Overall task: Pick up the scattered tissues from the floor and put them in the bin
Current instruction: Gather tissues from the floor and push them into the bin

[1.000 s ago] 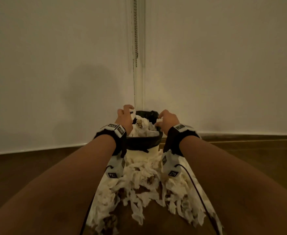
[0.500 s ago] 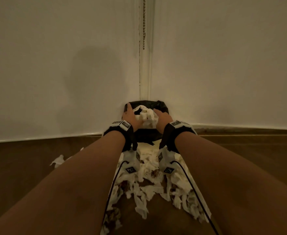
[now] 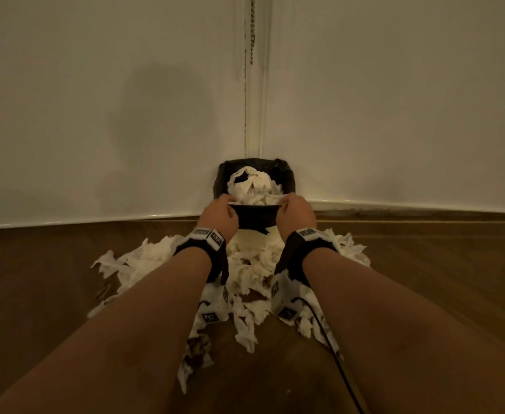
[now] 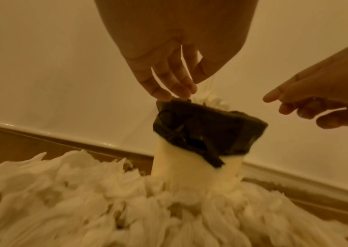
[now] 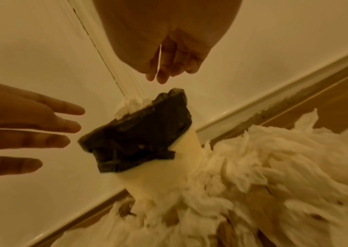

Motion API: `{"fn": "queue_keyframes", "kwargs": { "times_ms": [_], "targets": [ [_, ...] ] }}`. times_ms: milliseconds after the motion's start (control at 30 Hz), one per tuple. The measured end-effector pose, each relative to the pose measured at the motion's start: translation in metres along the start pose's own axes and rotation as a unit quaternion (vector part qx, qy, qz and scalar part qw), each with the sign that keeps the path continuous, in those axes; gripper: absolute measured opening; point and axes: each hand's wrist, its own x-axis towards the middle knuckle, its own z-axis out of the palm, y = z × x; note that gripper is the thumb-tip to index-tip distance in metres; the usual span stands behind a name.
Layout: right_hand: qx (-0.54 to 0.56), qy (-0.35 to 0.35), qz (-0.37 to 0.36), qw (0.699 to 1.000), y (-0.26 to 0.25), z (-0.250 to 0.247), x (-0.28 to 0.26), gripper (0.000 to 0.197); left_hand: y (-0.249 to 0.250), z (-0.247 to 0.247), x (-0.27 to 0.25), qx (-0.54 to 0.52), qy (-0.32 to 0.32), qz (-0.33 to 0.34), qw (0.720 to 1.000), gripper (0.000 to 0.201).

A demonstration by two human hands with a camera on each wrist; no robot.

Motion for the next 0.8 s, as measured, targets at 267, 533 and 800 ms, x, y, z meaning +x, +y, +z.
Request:
{"fn": "queue_keyframes", "kwargs": {
  "times_ms": [267, 533, 800],
  "targets": [
    [-0.107, -0.149, 0.043, 0.982, 0.044, 0.04, -0.064, 0.028, -0.048, 0.066, -0.094, 0.148, -0.184, -0.009, 0.972, 0.026],
    [-0.173, -0.352, -0.01, 0.92, 0.072, 0.073, -0.099, 0.024, -0.09, 0.124, -0.157, 0.232, -0.297, -0.007, 0.926, 0.041],
    [-0.181, -0.373, -0.049, 0.909, 0.076, 0.103, -0.103, 0.04, -0.095, 0.137, -0.15, 0.249, -0.192, -0.039, 0.949, 0.068]
  ]
}}
